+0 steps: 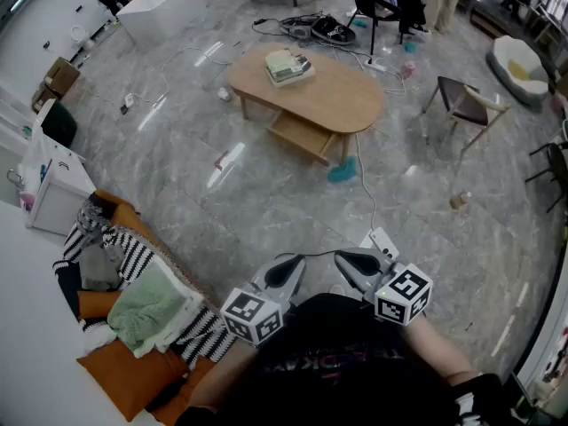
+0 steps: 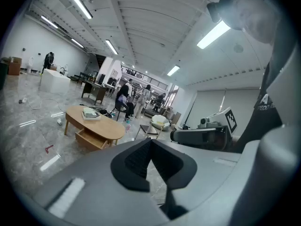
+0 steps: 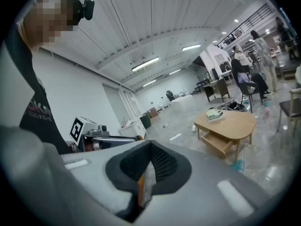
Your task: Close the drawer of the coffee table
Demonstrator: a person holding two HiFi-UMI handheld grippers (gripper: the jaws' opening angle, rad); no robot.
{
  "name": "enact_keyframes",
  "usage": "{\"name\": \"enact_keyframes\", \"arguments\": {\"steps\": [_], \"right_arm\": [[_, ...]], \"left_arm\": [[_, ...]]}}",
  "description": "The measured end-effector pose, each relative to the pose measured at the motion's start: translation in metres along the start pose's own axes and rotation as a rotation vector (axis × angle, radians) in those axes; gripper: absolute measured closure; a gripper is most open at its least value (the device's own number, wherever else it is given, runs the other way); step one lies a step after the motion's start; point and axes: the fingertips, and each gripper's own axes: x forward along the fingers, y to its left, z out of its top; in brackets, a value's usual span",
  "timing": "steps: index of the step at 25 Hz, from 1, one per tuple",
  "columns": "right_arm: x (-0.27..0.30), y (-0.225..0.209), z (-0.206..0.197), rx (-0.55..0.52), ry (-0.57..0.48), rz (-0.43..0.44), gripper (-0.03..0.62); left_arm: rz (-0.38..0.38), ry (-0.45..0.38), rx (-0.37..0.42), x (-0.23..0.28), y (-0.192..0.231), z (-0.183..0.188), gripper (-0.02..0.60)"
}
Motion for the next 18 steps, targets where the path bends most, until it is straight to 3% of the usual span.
{"name": "enact_keyframes", "arguments": {"steps": [18], "right_arm": [[-0.0045,-0.0042,0.0052,-0.029,-0.048,-0.014,0.595]], "left_arm": [[0.031,-0.008,-0.005,0.0016,0.01,0.003,0.577]]}}
